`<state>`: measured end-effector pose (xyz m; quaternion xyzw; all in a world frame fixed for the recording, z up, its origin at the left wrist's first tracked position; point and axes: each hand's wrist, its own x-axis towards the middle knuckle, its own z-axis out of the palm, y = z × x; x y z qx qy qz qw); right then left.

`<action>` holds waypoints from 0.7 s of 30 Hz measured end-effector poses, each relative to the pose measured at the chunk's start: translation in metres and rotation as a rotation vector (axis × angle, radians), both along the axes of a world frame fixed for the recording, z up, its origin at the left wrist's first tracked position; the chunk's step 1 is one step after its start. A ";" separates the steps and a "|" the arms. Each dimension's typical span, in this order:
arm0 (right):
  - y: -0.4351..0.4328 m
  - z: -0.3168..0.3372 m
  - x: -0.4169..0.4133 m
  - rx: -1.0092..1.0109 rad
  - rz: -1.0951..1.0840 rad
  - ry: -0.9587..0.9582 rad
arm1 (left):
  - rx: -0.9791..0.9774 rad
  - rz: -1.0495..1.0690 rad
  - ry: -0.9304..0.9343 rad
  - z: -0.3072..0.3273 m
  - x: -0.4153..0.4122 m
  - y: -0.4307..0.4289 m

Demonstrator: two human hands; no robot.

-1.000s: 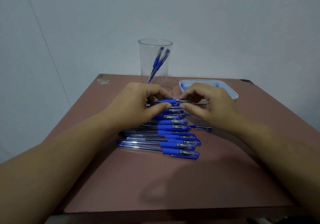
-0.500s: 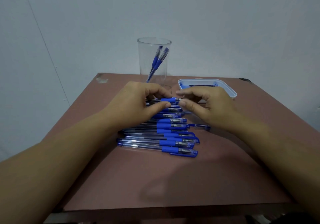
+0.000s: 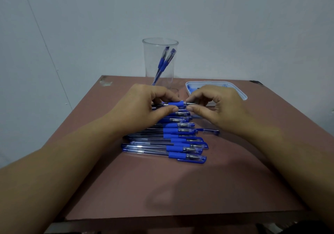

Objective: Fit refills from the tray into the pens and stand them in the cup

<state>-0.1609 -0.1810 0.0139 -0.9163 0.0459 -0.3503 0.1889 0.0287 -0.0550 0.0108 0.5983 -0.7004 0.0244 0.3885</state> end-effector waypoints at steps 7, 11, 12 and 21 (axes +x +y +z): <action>-0.006 0.004 -0.009 0.231 -0.081 0.239 | 0.045 0.026 -0.029 -0.001 0.003 -0.002; -0.016 0.017 -0.031 0.269 -0.121 0.422 | 0.043 0.071 0.013 0.001 0.008 -0.001; -0.017 0.019 -0.034 0.252 -0.137 0.490 | 0.044 0.071 0.017 0.001 0.008 -0.001; -0.020 0.019 -0.033 0.187 -0.219 0.591 | 0.058 0.059 0.029 0.001 0.007 0.000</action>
